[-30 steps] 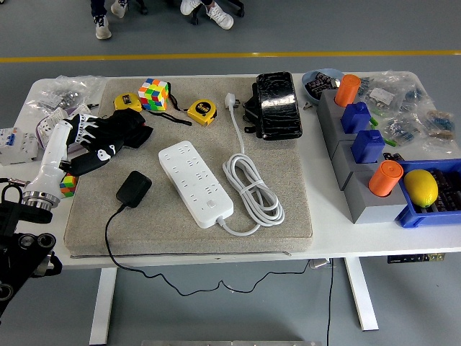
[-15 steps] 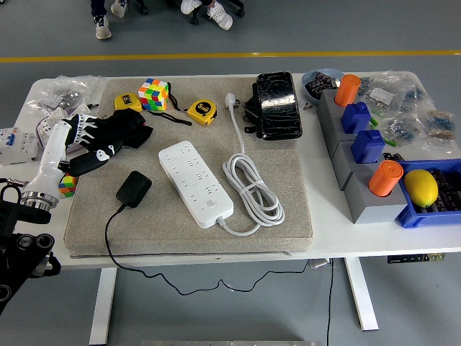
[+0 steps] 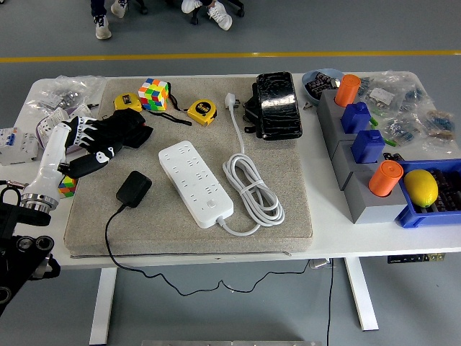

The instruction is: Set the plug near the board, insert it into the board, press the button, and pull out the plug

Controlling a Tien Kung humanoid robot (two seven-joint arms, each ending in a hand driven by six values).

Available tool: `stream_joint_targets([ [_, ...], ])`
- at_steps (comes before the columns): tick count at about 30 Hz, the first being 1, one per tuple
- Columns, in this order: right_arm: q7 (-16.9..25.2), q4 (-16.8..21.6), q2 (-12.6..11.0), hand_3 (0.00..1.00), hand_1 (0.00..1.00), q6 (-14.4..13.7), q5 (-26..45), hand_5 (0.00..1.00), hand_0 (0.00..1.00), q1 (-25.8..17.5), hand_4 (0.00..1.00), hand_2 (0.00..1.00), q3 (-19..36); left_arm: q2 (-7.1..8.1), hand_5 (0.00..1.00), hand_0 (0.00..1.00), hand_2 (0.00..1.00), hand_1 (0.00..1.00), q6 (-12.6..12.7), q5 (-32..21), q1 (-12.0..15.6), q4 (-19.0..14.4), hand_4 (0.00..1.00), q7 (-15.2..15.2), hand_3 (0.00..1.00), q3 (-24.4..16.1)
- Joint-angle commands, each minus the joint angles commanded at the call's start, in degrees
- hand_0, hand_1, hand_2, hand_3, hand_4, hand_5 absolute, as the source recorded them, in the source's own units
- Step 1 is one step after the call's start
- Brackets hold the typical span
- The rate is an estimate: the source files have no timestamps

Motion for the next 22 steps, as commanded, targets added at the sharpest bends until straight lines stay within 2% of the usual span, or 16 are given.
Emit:
stream_joint_targets([
  [22,0.0,0.0,-0.3,0.506,0.545,0.0,-0.6,0.364,0.477,-0.4,0.824,0.539,0.9,-0.08,0.232,0.313,0.503,0.378,-0.1,-0.3,-0.8,0.1,0.882,-0.1,0.57,0.5],
])
